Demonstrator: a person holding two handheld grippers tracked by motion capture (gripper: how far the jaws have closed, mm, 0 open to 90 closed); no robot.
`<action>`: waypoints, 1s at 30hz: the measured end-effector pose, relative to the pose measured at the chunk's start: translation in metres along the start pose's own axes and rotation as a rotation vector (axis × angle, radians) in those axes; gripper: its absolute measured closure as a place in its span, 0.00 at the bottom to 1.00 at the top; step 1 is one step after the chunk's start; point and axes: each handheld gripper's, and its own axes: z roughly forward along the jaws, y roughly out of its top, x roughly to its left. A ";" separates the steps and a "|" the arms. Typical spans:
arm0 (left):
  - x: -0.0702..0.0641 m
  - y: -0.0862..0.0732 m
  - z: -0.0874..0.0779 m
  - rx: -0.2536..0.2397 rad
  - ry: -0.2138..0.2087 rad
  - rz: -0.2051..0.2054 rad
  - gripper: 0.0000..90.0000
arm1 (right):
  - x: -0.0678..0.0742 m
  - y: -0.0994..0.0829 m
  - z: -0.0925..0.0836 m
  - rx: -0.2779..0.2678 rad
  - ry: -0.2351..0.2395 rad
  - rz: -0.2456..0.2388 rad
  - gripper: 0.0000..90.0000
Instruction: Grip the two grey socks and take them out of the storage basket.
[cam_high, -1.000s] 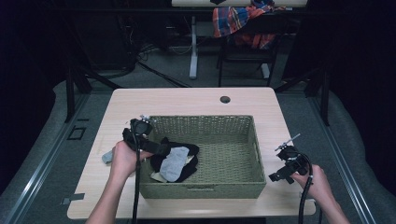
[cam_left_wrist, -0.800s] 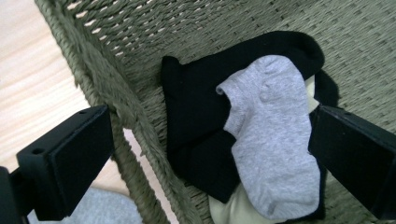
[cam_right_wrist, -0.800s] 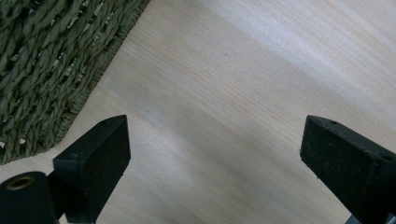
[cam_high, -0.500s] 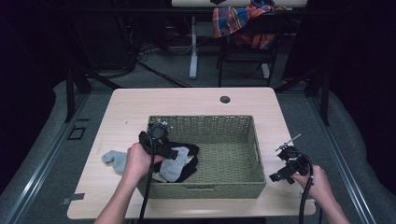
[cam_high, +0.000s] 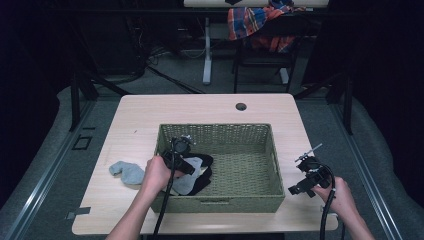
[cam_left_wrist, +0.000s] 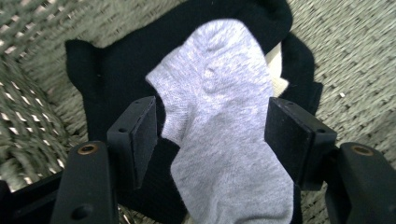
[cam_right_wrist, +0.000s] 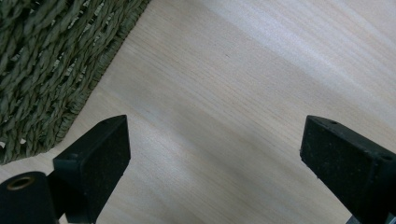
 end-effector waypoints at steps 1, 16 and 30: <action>0.001 0.000 0.004 0.020 -0.003 -0.001 0.45 | 0.000 0.000 0.000 0.004 -0.004 -0.003 0.09; -0.001 -0.001 0.004 0.063 -0.021 0.021 0.95 | 0.000 0.000 -0.001 0.005 -0.001 -0.003 0.09; 0.002 -0.004 -0.035 -0.059 -0.033 0.026 0.95 | -0.001 0.000 -0.001 0.006 -0.008 -0.008 0.09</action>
